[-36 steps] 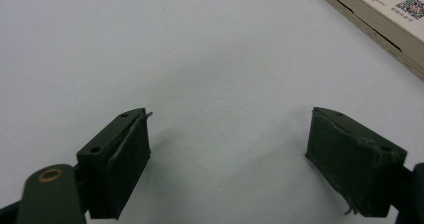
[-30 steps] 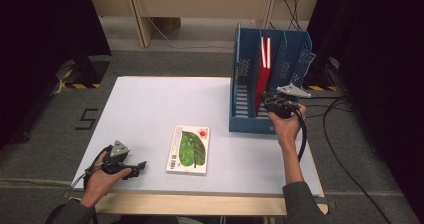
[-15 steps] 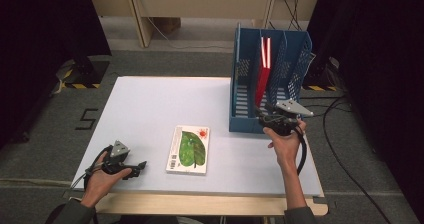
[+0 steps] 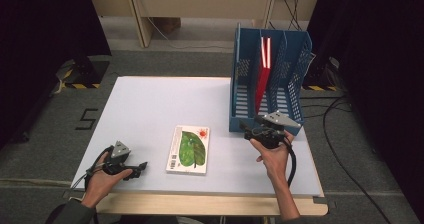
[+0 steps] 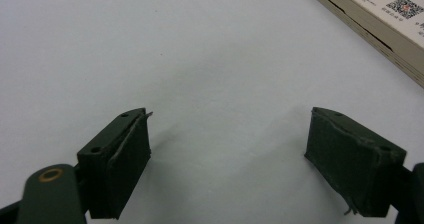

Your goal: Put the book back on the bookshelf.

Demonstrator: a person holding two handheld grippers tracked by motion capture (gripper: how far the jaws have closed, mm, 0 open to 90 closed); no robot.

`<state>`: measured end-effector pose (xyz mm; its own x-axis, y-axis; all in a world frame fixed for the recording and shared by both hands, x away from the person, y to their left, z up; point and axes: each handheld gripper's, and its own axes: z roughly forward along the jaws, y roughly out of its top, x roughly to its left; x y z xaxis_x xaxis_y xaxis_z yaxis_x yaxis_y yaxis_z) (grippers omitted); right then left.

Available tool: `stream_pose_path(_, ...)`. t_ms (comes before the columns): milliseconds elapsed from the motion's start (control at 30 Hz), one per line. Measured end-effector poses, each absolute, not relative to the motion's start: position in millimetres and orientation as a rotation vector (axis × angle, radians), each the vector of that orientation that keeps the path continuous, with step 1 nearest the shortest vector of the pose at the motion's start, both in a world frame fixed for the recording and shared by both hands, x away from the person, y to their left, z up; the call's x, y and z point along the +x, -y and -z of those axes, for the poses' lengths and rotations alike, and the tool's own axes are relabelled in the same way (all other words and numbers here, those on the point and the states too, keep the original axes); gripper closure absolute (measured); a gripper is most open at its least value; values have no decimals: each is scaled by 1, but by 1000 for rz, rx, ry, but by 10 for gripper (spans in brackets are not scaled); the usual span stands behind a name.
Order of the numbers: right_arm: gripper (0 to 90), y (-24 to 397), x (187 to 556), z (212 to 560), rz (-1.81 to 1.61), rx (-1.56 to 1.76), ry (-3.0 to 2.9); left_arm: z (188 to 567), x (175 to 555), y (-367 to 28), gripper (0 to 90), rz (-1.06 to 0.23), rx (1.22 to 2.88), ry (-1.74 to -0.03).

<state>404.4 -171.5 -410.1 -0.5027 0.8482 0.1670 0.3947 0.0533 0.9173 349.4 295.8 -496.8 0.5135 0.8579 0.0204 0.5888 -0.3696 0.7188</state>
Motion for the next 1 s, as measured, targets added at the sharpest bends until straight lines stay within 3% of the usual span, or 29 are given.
stream_pose_path(500,274,147,398,435,-1388,1242,-2043,497,348,-294,166,-519,2100,-1162)
stream_pose_path(1000,285,130,395,450,-1390,1243,-2117,497,348,-287,167,-501,2089,-1142)
